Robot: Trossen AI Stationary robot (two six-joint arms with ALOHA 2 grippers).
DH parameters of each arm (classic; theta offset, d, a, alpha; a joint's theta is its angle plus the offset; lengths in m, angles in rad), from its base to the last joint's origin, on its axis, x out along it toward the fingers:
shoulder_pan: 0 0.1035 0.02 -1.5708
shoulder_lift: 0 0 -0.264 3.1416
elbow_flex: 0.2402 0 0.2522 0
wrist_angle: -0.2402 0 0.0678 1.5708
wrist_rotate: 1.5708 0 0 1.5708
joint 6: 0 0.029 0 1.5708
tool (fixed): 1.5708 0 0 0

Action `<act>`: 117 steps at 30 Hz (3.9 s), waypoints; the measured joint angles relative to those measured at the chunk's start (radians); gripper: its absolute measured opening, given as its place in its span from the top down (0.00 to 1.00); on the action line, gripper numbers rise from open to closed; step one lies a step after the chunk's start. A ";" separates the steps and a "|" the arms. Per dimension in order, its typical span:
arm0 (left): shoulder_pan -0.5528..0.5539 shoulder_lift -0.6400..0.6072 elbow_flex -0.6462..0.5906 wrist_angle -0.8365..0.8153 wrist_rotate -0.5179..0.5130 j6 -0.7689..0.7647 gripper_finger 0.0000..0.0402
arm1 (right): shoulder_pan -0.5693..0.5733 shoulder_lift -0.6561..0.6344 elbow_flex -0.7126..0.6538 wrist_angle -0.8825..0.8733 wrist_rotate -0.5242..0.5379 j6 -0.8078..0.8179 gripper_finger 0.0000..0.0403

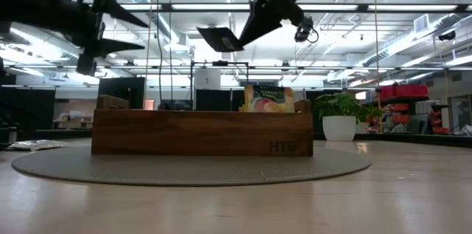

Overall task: Pick & Place Tea
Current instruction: Put the violet tea bag into the middle section of the wooden organizer

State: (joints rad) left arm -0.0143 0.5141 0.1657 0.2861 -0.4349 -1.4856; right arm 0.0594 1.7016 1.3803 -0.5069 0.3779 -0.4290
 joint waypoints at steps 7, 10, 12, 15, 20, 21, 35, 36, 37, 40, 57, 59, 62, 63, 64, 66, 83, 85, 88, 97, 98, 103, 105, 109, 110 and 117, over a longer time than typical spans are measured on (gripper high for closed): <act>0.000 0.230 0.132 0.014 0.072 0.024 0.52 | 0.002 0.000 0.017 -0.014 0.000 -0.039 1.00; 0.000 0.326 0.205 0.013 0.089 0.084 0.52 | 0.007 0.000 0.018 -0.022 0.000 -0.057 1.00; 0.001 0.385 0.256 0.015 0.090 0.099 0.52 | 0.014 0.000 0.018 -0.019 0.000 -0.069 1.00; 0.009 0.468 0.321 0.016 0.111 0.128 0.52 | 0.027 0.000 0.018 -0.019 0.000 -0.077 1.00; 0.018 0.595 0.413 0.014 0.191 0.161 0.52 | 0.050 0.000 0.018 -0.019 0.011 -0.078 1.00; 0.018 0.619 0.428 0.015 0.207 0.162 0.52 | 0.055 0.000 0.018 -0.019 0.023 -0.080 1.00; 0.018 0.731 0.490 0.014 0.348 0.161 0.56 | 0.100 0.000 0.018 -0.080 0.139 -0.051 1.00; 0.018 0.731 0.490 0.015 0.353 0.162 0.59 | 0.102 0.000 0.018 -0.080 0.145 -0.050 1.00; 0.018 0.730 0.490 0.015 0.359 0.163 0.61 | 0.103 0.000 0.018 -0.077 0.146 -0.051 1.00; 0.018 0.730 0.490 0.014 0.369 0.185 0.73 | 0.106 0.000 0.018 -0.072 0.147 -0.051 1.00; 0.018 0.727 0.490 -0.004 0.432 0.439 0.99 | 0.052 -0.154 0.019 -0.109 -0.228 0.424 0.79; 0.018 0.727 0.490 -0.004 0.459 0.490 0.99 | 0.025 -0.185 0.019 -0.106 -0.269 0.509 0.74; 0.017 0.727 0.490 0.004 0.515 0.574 1.00 | -0.029 -0.205 0.019 -0.101 -0.351 0.643 0.67; 0.016 0.727 0.490 0.009 0.531 0.596 1.00 | -0.053 -0.206 0.019 -0.092 -0.397 0.683 0.65; 0.014 0.727 0.490 0.012 0.545 0.614 1.00 | -0.076 -0.205 0.019 -0.081 -0.453 0.719 0.63; 0.010 0.727 0.490 0.018 0.573 0.641 1.00 | -0.117 -0.197 0.019 -0.055 -0.557 0.764 0.58; -0.001 0.727 0.490 0.007 0.606 0.713 1.00 | -0.206 -0.067 0.019 0.104 -0.864 0.942 0.47; -0.001 0.727 0.490 0.007 0.606 0.712 1.00 | -0.207 -0.060 0.019 0.110 -0.865 0.942 0.48; -0.001 0.727 0.490 0.007 0.608 0.713 1.00 | -0.207 -0.047 0.019 0.120 -0.865 0.944 0.50; -0.001 0.727 0.490 0.000 0.618 0.713 1.00 | -0.197 -0.003 0.018 0.154 -0.940 0.975 0.59; -0.001 0.727 0.490 0.000 0.623 0.712 1.00 | -0.196 -0.003 0.018 0.169 -0.941 0.975 0.60; -0.001 0.727 0.490 -0.010 0.651 0.708 1.00 | -0.195 0.004 0.018 0.198 -0.964 1.002 0.64; -0.001 0.727 0.490 -0.011 0.651 0.707 1.00 | -0.195 0.008 0.018 0.201 -0.995 1.001 0.67; -0.001 0.727 0.490 -0.009 0.651 0.702 1.00 | -0.192 0.010 0.018 0.194 -1.007 0.986 0.78; -0.001 0.727 0.490 -0.008 0.652 0.697 1.00 | -0.190 0.010 0.018 0.195 -1.007 0.977 0.82; 0.000 0.726 0.490 -0.007 0.644 0.685 0.99 | -0.189 0.010 0.018 0.200 -0.996 0.946 0.98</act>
State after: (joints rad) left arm -0.0147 1.2404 0.6556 0.2793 0.2089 -0.8007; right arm -0.1295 1.7111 1.3983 -0.3068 -0.6185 0.5172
